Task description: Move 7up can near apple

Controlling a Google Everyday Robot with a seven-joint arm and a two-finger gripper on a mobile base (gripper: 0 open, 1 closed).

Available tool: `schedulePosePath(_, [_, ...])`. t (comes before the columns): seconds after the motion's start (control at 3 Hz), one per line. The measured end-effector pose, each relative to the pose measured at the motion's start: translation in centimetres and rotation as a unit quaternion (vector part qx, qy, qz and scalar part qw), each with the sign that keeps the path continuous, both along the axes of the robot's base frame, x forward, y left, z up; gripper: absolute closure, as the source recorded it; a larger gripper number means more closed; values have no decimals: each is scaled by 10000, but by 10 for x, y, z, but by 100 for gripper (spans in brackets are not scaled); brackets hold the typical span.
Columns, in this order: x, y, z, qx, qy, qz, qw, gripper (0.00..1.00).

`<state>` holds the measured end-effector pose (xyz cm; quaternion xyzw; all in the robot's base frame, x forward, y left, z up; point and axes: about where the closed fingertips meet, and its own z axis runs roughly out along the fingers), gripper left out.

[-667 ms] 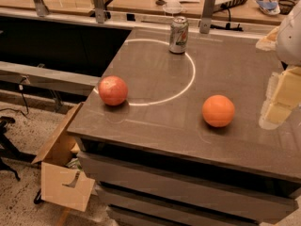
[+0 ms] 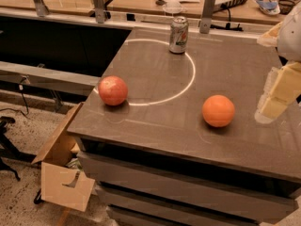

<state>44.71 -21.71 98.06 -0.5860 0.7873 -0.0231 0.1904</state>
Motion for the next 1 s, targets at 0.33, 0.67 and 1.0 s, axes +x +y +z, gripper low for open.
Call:
schedulePosePath(0.33, [25, -15, 5, 634, -372, -649, 9952, 0])
schedulePosePath(0.67, [62, -39, 10, 1367, -911, -1344, 9772, 0])
schedulePosePath(1.0, [113, -53, 14, 2203, -1415, -1755, 9490, 0])
